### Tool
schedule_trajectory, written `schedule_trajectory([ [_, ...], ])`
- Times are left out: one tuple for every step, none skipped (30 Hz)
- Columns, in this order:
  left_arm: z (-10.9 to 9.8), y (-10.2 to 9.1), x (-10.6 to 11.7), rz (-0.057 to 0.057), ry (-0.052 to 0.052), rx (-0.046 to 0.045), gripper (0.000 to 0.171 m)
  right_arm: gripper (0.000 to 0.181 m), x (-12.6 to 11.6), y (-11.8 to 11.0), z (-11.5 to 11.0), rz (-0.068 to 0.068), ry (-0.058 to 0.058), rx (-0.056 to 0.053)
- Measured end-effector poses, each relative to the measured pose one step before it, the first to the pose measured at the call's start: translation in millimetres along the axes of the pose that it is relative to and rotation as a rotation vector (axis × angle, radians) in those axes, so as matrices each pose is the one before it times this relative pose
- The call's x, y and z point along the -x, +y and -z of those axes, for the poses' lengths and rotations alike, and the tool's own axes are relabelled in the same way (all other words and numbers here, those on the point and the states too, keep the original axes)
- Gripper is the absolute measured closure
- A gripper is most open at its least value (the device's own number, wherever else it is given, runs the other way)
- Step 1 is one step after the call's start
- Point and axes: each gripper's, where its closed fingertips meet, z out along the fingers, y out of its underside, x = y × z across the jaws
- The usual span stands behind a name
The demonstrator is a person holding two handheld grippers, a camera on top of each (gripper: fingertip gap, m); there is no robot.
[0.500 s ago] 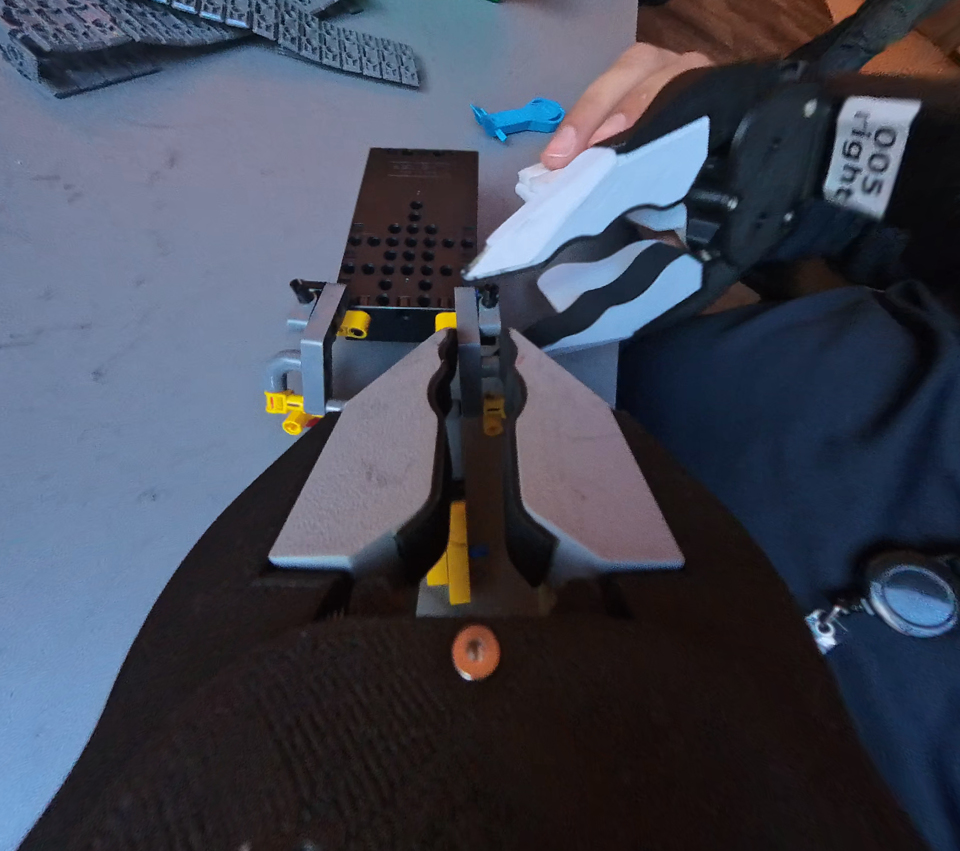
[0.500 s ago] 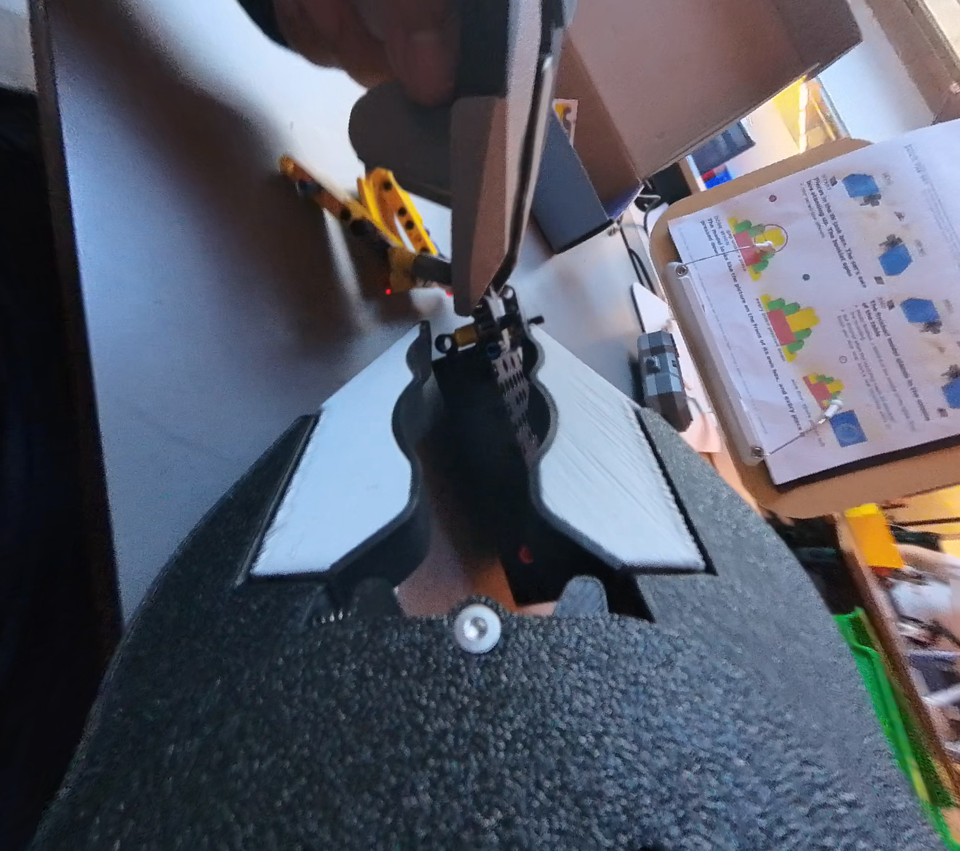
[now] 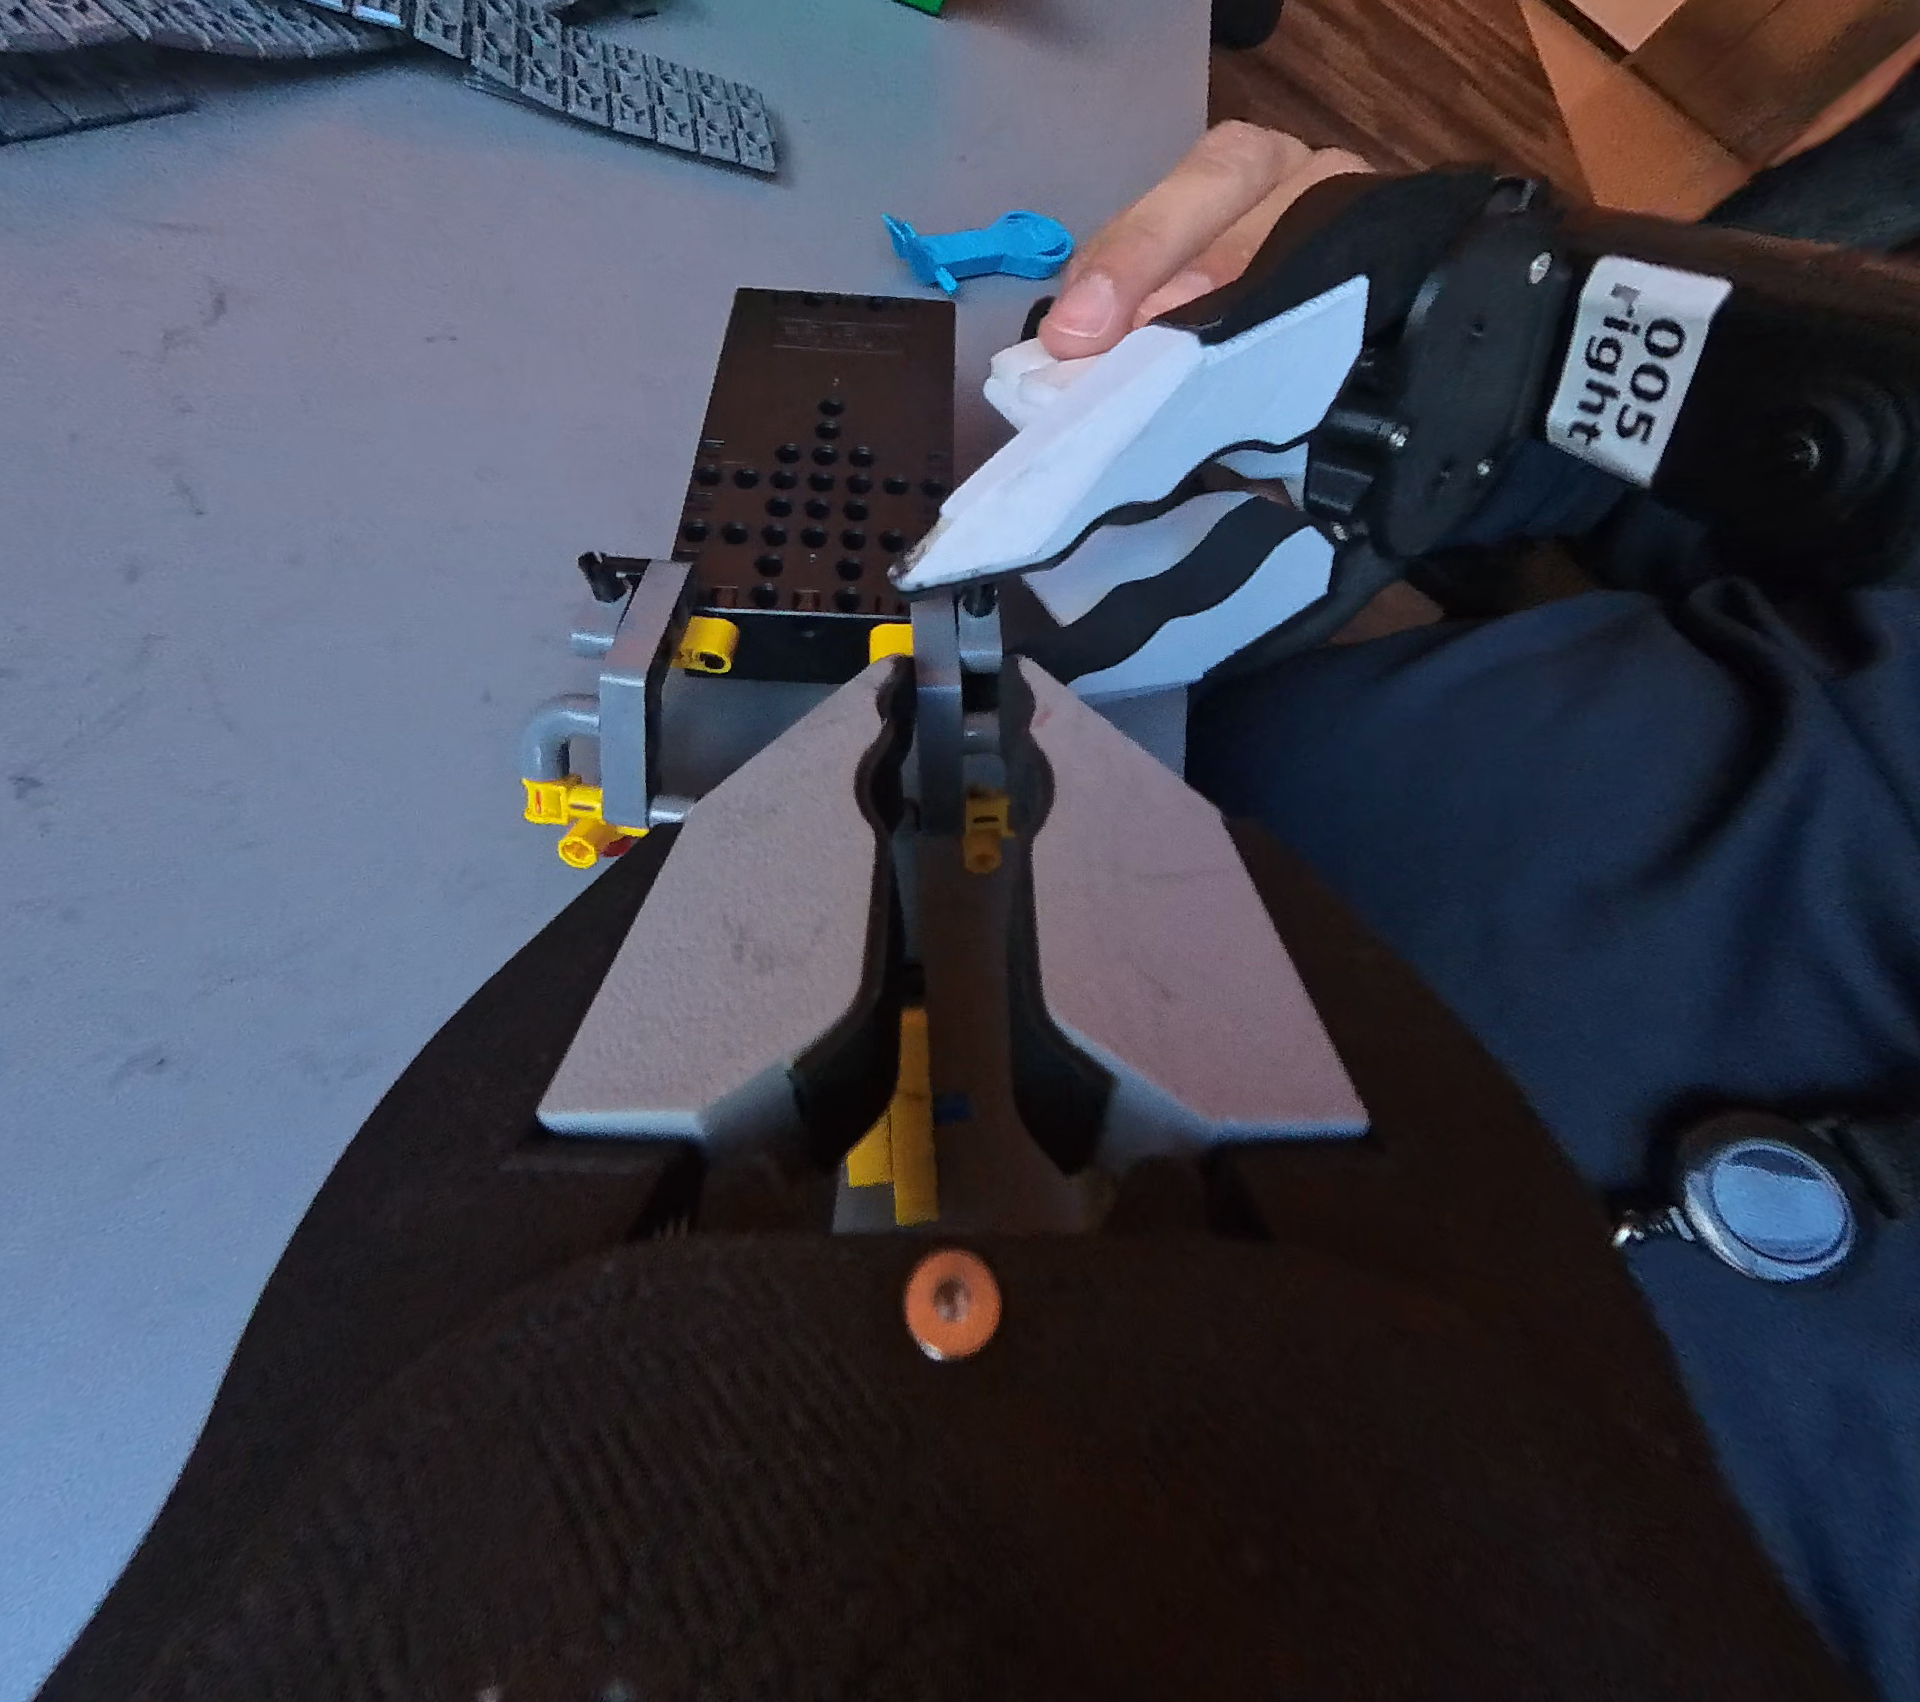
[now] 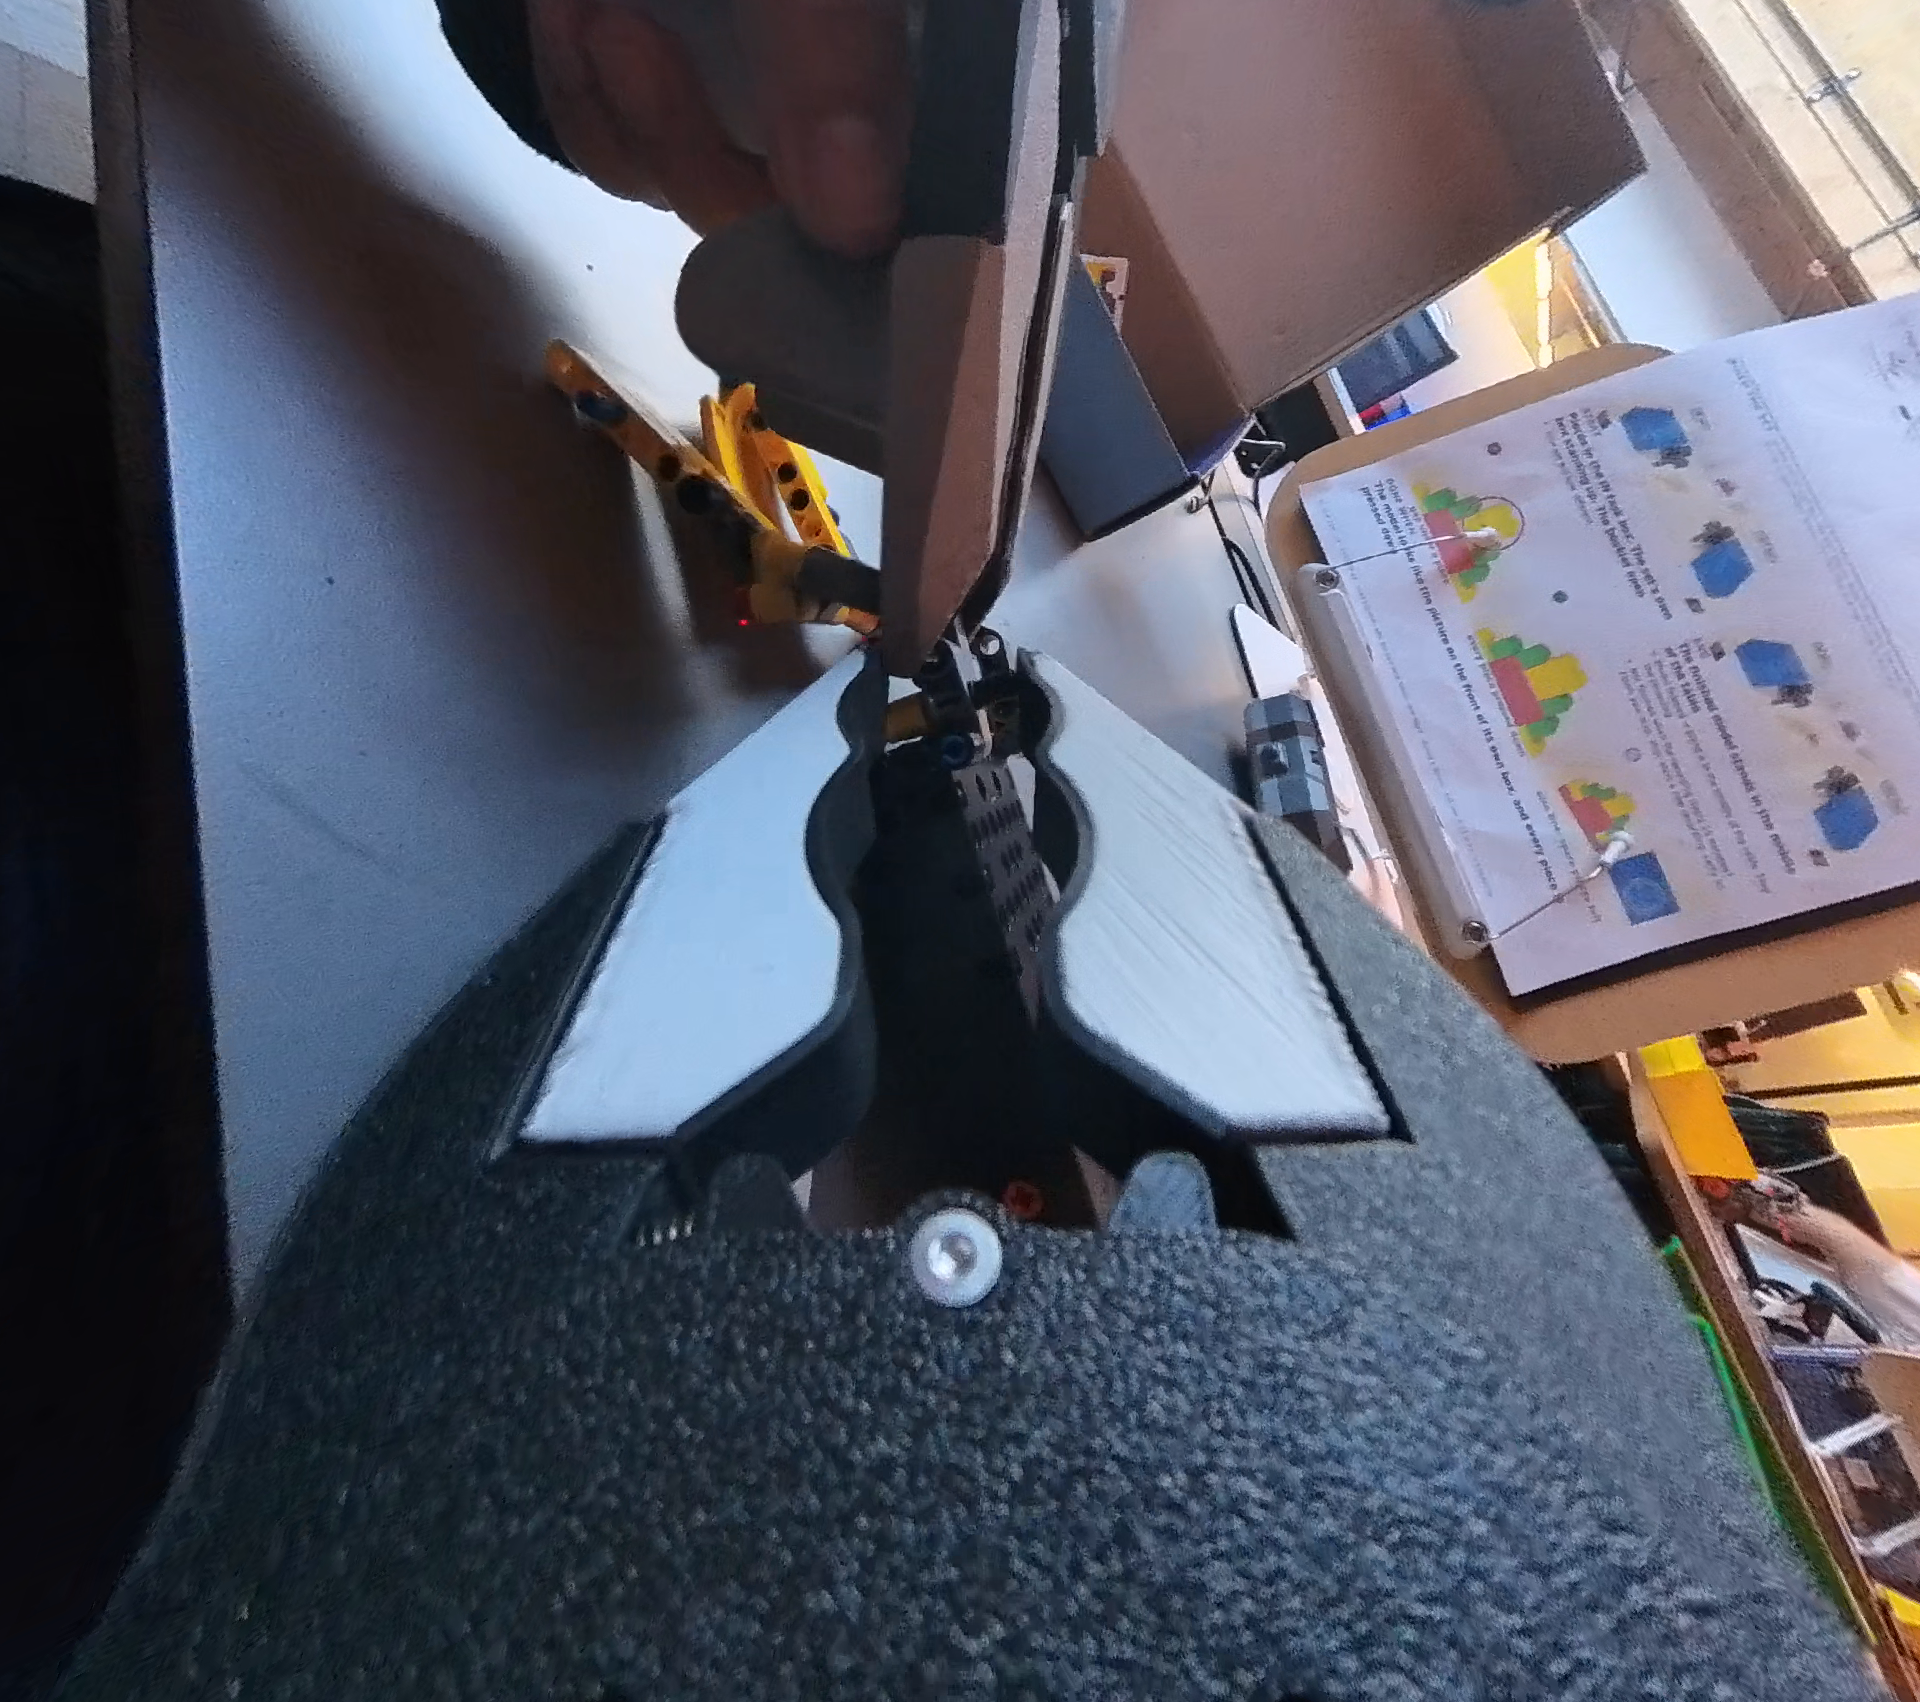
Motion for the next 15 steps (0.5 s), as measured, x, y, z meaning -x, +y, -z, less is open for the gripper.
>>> schedule_trajectory([
  [-0.16,0.09,-0.55,-0.0044,0.0012,-0.00169,0.157,0.16,0.56,0.02,0.14,0.0012,-0.0097,-0.0053],
  [-0.01,0.19,-0.34,-0.0016,0.0036,-0.00036,0.157,0.16,0.29,-0.14,0.27,0.0048,-0.0055,-0.0026],
  [-0.03,0.32,-0.27,0.0012,0.0042,0.00167,0.157,0.16,0.44,-0.14,0.05,0.0145,-0.0005,0.0038],
  [0.05,0.62,-0.22,-0.0038,0.0038,0.00234,0.157,0.16,0.55,-0.15,0.08,0.0261,0.0027,0.0081],
  [0.19,0.32,-0.45,-0.0035,0.0038,-0.00145,0.157,0.161,0.45,-0.27,0.12,0.0303,0.0041,0.0081],
  [-0.12,0.43,-0.38,0.0074,0.0041,-0.00151,0.157,0.16,0.51,-0.13,0.27,0.0262,0.0016,0.0074],
  [-0.71,0.87,-0.65,0.0081,0.0056,-0.00251,0.158,0.162,1.04,0.24,0.57,0.025,-0.0054,0.0062],
  [-1.0,1.32,-0.31,0.0132,0.0077,-0.00113,0.157,0.165,1.82,0.37,0.53,0.027,-0.012,0.0041],
  [-1.48,1.66,1.59,0.0087,-0.0011,-0.00188,0.157,0.166,2.25,1.09,-0.19,0.0241,-0.0161,0.0065],
  [-1.84,1.91,3.06,0.0044,-0.0104,-0.00317,0.157,0.165,2.71,2.25,-1.35,0.0215,-0.0174,0.0109],
  [-2.09,2.47,3.62,0.0104,-0.0131,0.00369,0.157,0.167,2.93,2.9,-2.08,0.0242,-0.0146,0.015],
  [-0.91,1.37,2.22,0.0133,-0.0086,0.00589,0.157,0.167,2.05,2.22,-1.93,0.0261,-0.0073,0.0131],
  [0.78,-0.58,-0.2,0.0001,0.002,-0.00378,0.157,0.167,0.21,0.25,-0.69,0.0183,-0.0061,0.0072],
  [1.43,-1.33,-1.32,0.0019,0.0127,-0.01261,0.157,0.167,-1.04,-0.84,0.42,-0.0077,-0.0205,0.0022],
  [1.91,-2.38,-1.43,0.0122,0.0169,-0.02196,0.157,0.167,-1.53,-1.39,0.64,-0.0389,-0.0305,-0.0102],
])
